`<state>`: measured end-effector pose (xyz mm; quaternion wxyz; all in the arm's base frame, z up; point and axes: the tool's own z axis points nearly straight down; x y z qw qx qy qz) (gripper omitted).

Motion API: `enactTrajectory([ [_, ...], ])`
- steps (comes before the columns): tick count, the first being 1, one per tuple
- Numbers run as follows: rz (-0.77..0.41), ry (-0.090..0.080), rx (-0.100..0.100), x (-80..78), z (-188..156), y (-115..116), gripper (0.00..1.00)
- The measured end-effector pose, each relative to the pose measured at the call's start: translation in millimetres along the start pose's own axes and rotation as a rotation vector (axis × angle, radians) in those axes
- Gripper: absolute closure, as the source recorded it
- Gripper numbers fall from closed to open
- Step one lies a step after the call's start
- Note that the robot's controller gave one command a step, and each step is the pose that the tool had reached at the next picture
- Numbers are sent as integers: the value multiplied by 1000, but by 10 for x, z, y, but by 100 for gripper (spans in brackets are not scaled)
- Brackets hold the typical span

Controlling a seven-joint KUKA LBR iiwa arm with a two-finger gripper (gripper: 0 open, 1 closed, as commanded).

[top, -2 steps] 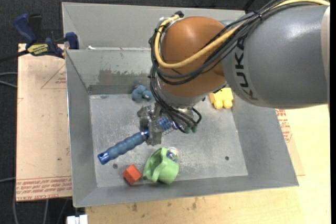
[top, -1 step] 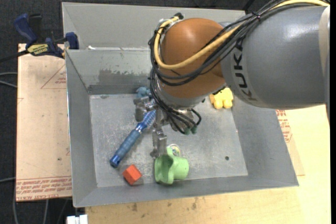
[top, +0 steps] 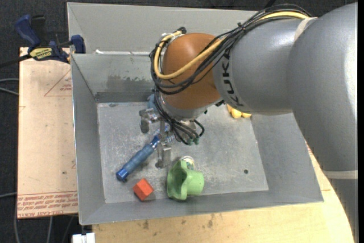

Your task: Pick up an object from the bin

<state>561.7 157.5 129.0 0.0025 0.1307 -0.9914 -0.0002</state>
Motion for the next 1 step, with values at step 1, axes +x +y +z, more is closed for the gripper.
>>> enactTrajectory([
  [1, -152, -2, 0, -2, 609, 170, 0],
])
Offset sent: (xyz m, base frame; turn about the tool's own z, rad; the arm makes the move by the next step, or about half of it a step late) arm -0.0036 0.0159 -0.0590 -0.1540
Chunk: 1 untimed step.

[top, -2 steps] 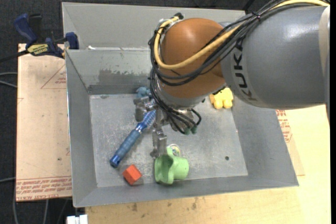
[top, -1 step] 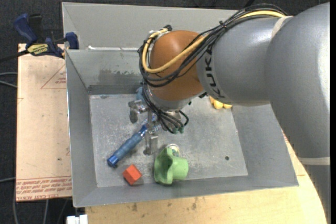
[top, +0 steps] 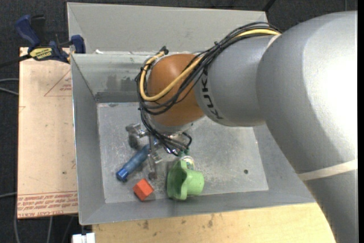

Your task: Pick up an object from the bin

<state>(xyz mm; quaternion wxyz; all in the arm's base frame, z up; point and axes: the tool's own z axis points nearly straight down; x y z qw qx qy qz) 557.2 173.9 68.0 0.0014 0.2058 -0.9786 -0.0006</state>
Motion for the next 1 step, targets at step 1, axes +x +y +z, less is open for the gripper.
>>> enactTrajectory([
  [1, 1, -4, 0, -12, -22, -7, 100],
])
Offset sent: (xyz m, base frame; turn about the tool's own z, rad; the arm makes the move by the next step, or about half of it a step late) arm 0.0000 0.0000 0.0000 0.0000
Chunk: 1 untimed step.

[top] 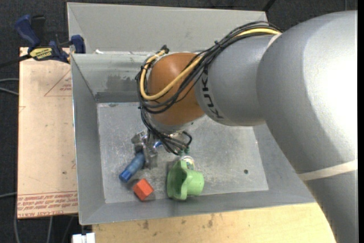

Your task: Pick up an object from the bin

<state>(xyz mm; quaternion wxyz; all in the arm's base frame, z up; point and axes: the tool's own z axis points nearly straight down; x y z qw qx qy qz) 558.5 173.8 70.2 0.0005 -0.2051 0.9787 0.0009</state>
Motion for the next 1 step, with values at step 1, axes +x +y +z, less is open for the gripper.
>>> enactTrajectory([
  [1, 91, -9, 1, 105, -1992, 158, 100],
])
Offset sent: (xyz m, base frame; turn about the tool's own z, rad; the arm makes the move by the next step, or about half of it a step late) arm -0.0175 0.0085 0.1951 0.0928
